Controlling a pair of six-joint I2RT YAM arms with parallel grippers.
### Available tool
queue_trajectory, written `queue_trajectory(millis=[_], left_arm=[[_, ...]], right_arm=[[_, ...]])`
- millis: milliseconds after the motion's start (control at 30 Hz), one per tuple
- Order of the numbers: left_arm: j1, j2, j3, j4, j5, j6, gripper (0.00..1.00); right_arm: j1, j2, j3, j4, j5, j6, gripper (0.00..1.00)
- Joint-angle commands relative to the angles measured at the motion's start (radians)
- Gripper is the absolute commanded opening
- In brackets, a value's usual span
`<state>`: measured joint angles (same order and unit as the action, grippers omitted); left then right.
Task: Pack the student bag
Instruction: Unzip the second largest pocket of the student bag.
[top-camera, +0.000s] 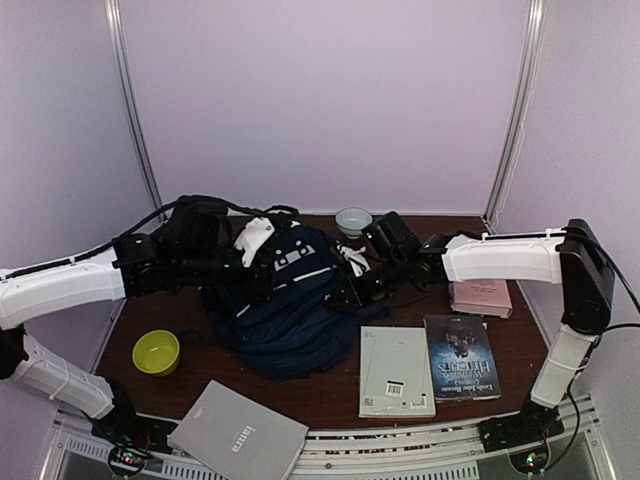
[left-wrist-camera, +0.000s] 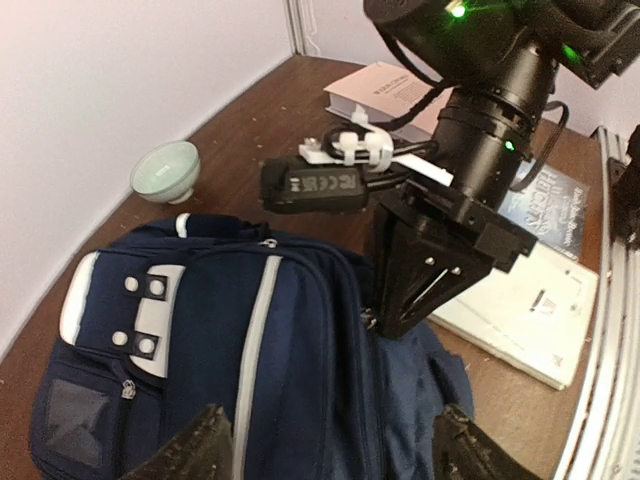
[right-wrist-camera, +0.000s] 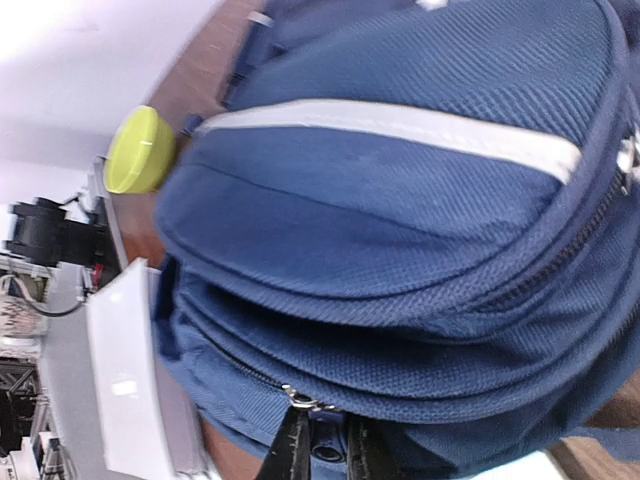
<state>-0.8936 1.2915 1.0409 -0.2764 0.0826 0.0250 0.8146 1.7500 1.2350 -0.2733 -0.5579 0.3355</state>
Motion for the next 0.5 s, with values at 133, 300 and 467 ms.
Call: queue_trajectory(millis=[133,300,467], left_arm=[[0.16,-0.073,-0.015,-0.289,0.095,0.027,0.8],[0.161,0.051,-0.014,-0.302,0.066,0.121,0.83],[0.16,0.187,0.031,-0.296,0.127,0.26,0.88]], right_arm=[[-0.058,0.019,-0.011,-0.007,0.031,-0.055,0.0],[-0.065,0.035,0.013,-0.03,0.03,-0.071,0.0],[-0.065,0.033,0.009,-0.029,0.023,-0.067,0.0]])
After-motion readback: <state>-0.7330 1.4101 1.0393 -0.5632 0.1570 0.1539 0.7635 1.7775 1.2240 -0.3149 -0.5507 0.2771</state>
